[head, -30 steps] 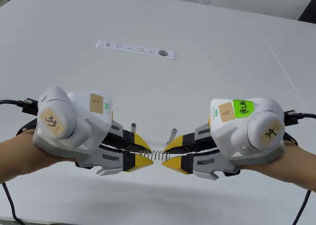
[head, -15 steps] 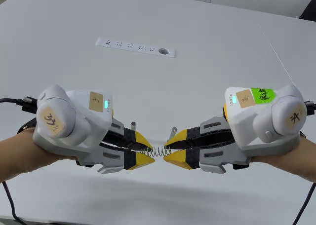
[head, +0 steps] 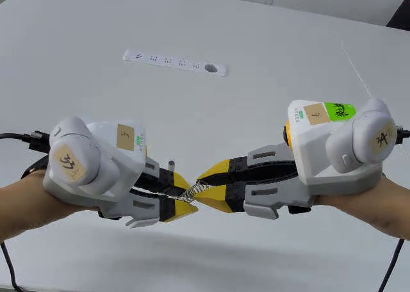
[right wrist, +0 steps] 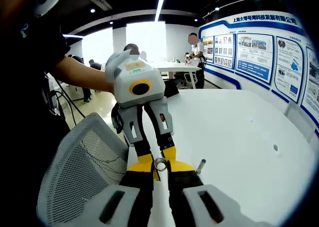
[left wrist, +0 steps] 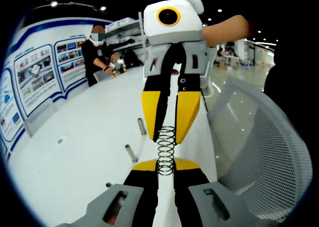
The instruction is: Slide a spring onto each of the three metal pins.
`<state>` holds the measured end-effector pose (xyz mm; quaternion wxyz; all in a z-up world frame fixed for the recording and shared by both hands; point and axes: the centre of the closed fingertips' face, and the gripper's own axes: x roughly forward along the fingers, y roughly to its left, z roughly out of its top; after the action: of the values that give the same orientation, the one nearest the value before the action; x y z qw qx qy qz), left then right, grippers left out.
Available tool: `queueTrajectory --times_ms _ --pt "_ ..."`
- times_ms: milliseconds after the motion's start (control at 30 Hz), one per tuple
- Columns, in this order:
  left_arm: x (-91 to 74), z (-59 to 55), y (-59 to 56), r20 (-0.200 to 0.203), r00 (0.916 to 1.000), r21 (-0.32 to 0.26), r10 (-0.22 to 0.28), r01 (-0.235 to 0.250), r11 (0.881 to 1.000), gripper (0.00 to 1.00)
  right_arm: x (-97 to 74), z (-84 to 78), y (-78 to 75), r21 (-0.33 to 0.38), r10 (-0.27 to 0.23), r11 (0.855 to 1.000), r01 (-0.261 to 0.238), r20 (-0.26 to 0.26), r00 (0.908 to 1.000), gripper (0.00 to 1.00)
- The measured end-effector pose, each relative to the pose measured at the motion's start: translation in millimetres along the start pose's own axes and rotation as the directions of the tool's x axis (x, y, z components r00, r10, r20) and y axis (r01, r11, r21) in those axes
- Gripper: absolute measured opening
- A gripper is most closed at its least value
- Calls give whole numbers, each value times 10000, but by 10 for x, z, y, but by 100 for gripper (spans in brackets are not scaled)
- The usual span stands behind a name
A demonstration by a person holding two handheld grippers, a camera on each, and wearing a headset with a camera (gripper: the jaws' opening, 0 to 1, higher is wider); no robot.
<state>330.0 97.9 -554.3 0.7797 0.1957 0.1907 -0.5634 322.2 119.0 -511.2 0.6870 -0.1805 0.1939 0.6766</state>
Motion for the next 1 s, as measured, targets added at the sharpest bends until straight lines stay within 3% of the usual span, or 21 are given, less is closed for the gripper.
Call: queueTrajectory --times_ms 200,333,467,667,767,1000 --pt "22 75 0 305 9995 -15 20 -20 10000 10 -6 75 -8 271 -196 9995 190 206 9996 10" --pt "17 63 -8 219 9998 25 5 -6 10000 10 -2 65 -4 254 -182 9995 180 65 9998 10" --pt "-34 92 -24 520 9985 -647 -141 174 9978 11 5 114 12 324 -208 9993 200 240 9995 10" --pt "-72 78 16 459 9989 -649 79 -49 9979 15 -7 149 1 234 -256 9994 250 294 9992 10" --pt "-99 107 54 666 9975 -1120 253 -177 9935 21 -49 183 -45 250 -375 9990 365 388 9985 10" --pt "-182 87 152 717 9948 -1354 721 -619 9888 33 -209 212 -294 229 -1078 9940 1067 506 9929 10"
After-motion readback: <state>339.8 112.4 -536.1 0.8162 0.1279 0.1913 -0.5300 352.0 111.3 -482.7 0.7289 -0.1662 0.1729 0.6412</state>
